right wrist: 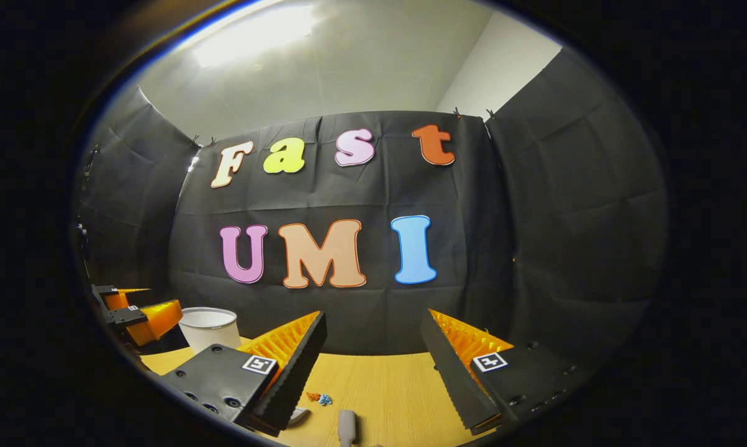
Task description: Pick up the small broom and dustpan from the desktop, sweep the trash into the dustpan with the broom, and then empty the trash into the garbage bin.
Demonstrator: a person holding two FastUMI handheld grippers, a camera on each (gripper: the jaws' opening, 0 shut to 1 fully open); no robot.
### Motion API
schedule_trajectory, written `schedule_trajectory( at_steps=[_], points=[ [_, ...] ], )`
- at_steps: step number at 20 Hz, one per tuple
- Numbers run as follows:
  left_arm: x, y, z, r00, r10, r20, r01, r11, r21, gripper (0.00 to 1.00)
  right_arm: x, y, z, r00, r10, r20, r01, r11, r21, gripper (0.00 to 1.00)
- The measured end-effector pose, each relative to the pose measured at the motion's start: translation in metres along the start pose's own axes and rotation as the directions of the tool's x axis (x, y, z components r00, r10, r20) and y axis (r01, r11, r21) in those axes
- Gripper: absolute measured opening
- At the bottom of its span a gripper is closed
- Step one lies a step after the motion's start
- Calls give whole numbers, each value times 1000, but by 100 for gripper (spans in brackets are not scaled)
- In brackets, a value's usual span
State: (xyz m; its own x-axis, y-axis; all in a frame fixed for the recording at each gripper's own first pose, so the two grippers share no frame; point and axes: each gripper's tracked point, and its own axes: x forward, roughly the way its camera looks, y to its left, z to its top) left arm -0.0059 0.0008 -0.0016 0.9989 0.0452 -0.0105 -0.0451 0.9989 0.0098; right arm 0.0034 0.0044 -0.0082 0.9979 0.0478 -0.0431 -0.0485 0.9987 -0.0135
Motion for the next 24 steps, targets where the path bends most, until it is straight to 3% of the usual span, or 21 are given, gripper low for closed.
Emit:
schedule_trajectory(
  at_steps=[6,9,20,24],
  points=[
    [-5,-3,-1,1000,6,1,-6,1000,12,94,1,3,-11,999,25,-43,-26,1000,-6,98],
    [-8,-1,-3,1000,10,-3,-10,1000,16,94,-1,15,-11,996,72,-53,-72,997,11,99],
    [-12,15,-14,999,22,-33,-21,999,35,94,-9,26,-15,995,84,-53,-85,996,-23,99],
    [-10,23,-36,995,16,-99,-11,999,54,93,-7,31,-34,989,87,-115,-89,996,-10,98]
  ],
)
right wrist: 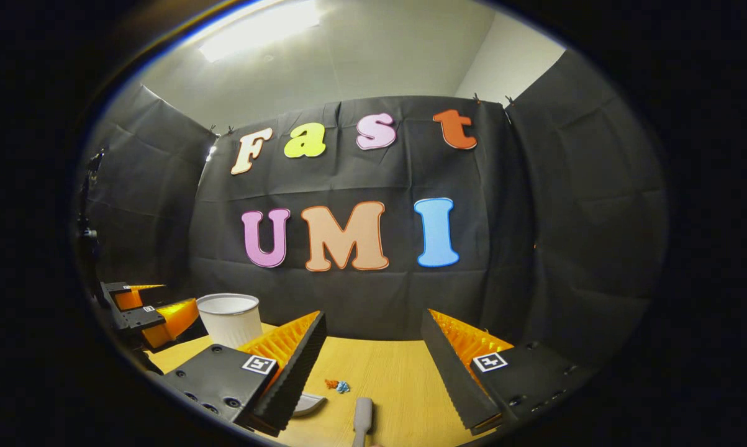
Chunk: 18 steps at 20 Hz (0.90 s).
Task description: Pick up the small broom and dustpan from the desktop, sweep the trash into the dustpan with the broom, and then empty the trash into the garbage bin.
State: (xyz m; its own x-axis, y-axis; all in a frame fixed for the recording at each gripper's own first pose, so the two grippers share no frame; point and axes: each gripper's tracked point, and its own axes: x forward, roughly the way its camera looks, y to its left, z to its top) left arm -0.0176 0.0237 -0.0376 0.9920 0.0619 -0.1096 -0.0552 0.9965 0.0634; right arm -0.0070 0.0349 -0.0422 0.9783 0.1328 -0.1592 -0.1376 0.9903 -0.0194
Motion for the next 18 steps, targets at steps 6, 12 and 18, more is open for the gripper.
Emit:
schedule_trajectory(
  at_steps=[6,12,18],
  points=[
    [5,-5,-72,978,-50,-204,55,998,23,93,15,14,-82,962,35,-270,-38,999,-7,99],
    [-10,-19,-177,888,-86,-451,89,996,-15,96,13,19,-191,835,39,-548,-92,993,-70,99],
    [-30,-13,-257,763,-59,-643,54,998,-28,94,11,20,-262,693,20,-721,-125,988,-93,99]
  ],
)
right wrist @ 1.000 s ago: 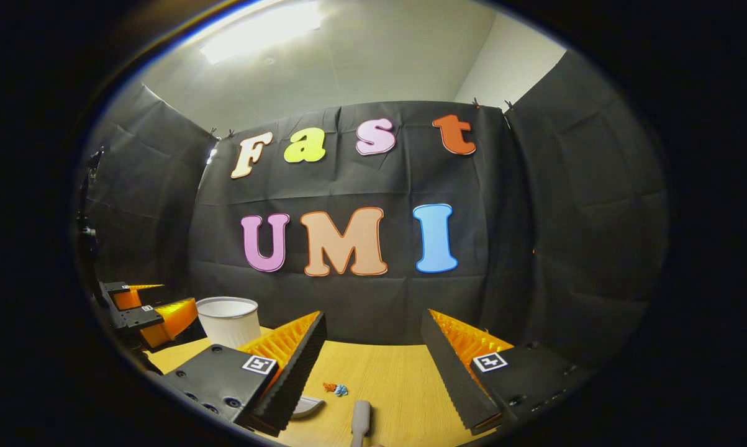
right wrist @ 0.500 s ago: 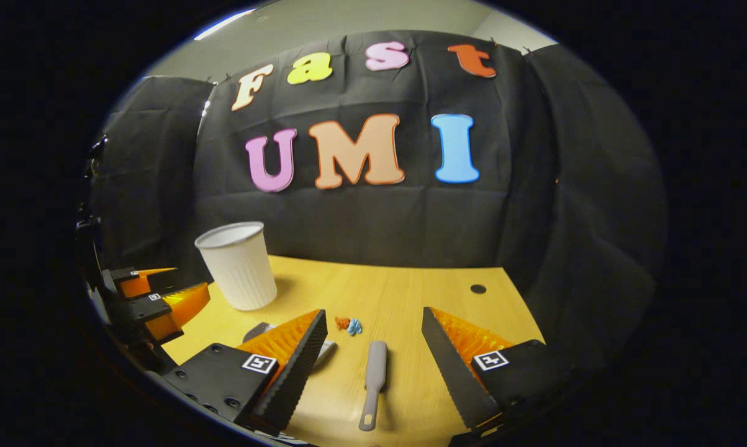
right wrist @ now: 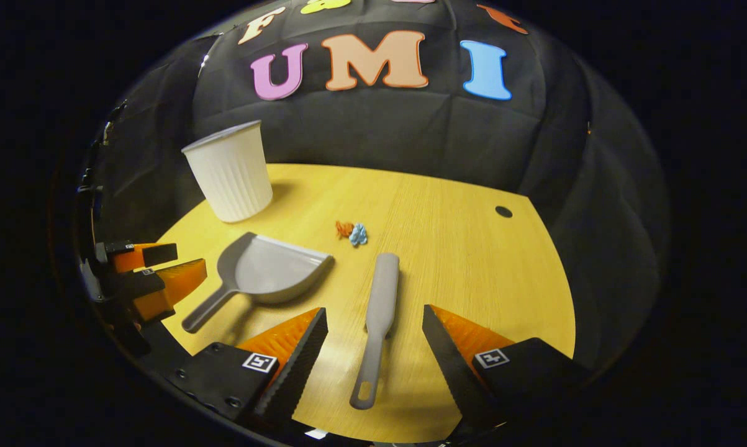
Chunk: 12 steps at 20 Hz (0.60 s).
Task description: Pick up the small broom and dustpan from the desktop, sweep the trash into the dustpan with the broom, and then empty the trash into the garbage bin.
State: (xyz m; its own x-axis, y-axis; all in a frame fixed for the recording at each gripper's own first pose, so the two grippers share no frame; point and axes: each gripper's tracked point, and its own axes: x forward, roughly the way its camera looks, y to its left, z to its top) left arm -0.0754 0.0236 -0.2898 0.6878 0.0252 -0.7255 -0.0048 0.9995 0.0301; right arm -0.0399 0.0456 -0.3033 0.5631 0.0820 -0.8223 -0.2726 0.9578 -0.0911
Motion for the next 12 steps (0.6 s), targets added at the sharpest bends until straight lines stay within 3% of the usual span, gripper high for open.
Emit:
schedule_trajectory(
  at_steps=[5,8,10,12],
  points=[
    [15,-3,-63,979,-13,-203,9,1000,-19,94,32,0,-37,984,5,-176,-12,999,-34,99],
    [19,-6,-75,961,-30,-277,34,999,10,95,48,1,-60,946,18,-322,-29,999,-29,97],
    [17,-3,-80,949,-33,-313,45,998,33,94,54,0,-62,933,23,-359,-29,1000,-12,99],
    [17,-5,-84,939,-42,-342,63,997,50,99,58,-1,-58,929,26,-369,-29,1000,-3,92]
  ],
)
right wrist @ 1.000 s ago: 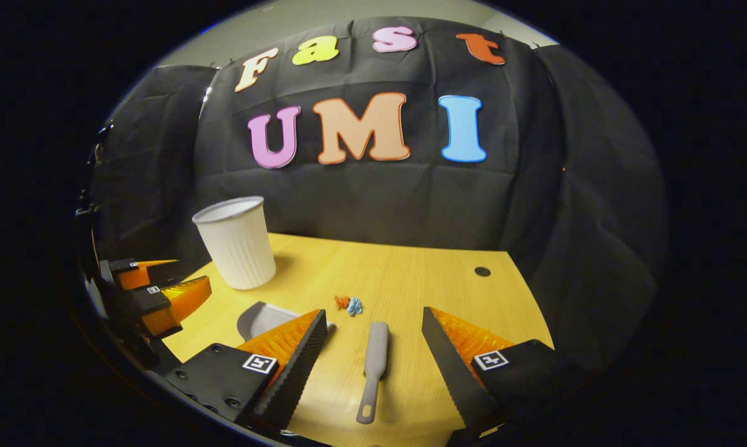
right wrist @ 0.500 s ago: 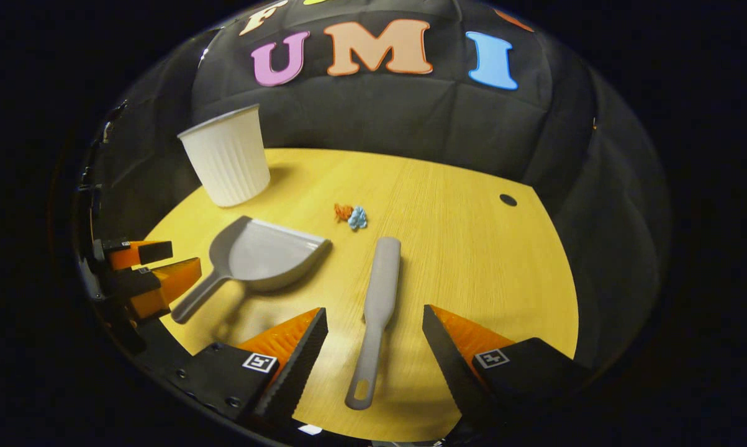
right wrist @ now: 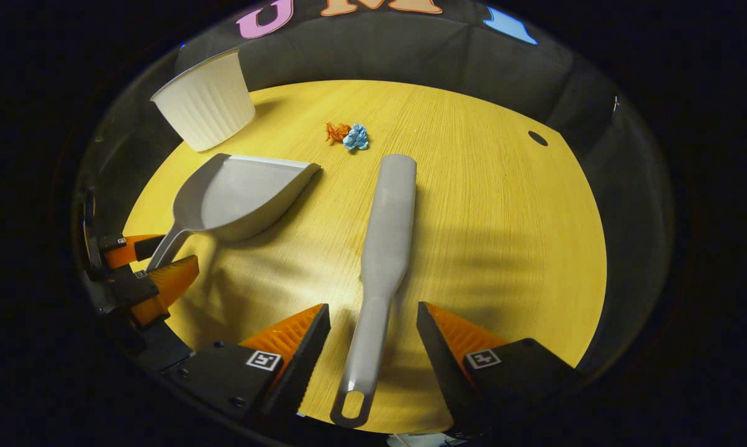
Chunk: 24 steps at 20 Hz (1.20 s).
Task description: Pick up the small broom and dustpan from the desktop, sweep the trash into the dustpan with the broom, and then empty the trash into the garbage bin.
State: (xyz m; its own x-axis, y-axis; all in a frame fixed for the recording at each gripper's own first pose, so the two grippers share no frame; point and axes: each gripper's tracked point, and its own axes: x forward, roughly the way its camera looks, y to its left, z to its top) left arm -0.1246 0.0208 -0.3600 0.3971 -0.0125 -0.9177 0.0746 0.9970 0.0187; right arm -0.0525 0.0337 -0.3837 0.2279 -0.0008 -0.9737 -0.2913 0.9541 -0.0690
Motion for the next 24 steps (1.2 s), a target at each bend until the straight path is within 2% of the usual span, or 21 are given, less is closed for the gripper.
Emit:
schedule_trajectory(
  at_steps=[2,3,4,5,6,7,8,9,12,15,17,18,22,24],
  points=[
    [0,3,-6,999,-10,-41,10,1000,17,87,5,-1,-1,1000,2,-27,-2,1000,-3,80],
    [2,2,-10,998,-20,-59,21,1000,24,84,7,-2,-2,999,7,-43,-7,1000,-11,71],
    [4,3,-15,997,-22,-77,24,999,25,76,8,-2,-5,998,10,-62,-11,1000,-20,68],
    [3,-3,-18,994,-31,-104,32,999,12,72,12,-4,-6,997,-3,-71,1,999,-37,57],
    [1,-7,-12,996,-45,-72,46,999,8,54,14,-11,-7,997,-24,-72,20,998,-59,45],
    [7,-7,-16,996,-34,-83,34,999,6,53,15,-16,-6,997,-36,-66,31,997,-76,34],
    [10,-9,-17,996,-30,-87,31,1000,5,36,15,-14,-7,997,-12,-74,6,996,-88,32],
    [10,-10,-15,996,-25,-86,27,1000,16,32,14,-11,-6,997,21,-69,-27,996,-90,28],
    [7,-10,-13,997,-11,-75,14,999,36,26,6,-22,7,999,44,19,-42,993,-110,24],
    [1,-10,9,999,11,-32,-8,996,91,29,-1,-44,39,988,47,144,-31,994,-108,19],
    [0,-10,31,1000,-1,24,-2,992,123,24,-5,-62,60,989,20,147,-6,995,-100,18],
    [-1,-12,38,999,-19,33,14,990,141,27,-4,-69,72,988,4,153,10,995,-94,18],
    [15,-15,48,994,-107,3,104,969,225,26,8,-77,135,986,-62,157,77,993,-87,18],
    [23,-13,48,991,-135,-24,136,958,252,27,23,-73,160,987,-85,133,103,985,-135,18]
  ],
)
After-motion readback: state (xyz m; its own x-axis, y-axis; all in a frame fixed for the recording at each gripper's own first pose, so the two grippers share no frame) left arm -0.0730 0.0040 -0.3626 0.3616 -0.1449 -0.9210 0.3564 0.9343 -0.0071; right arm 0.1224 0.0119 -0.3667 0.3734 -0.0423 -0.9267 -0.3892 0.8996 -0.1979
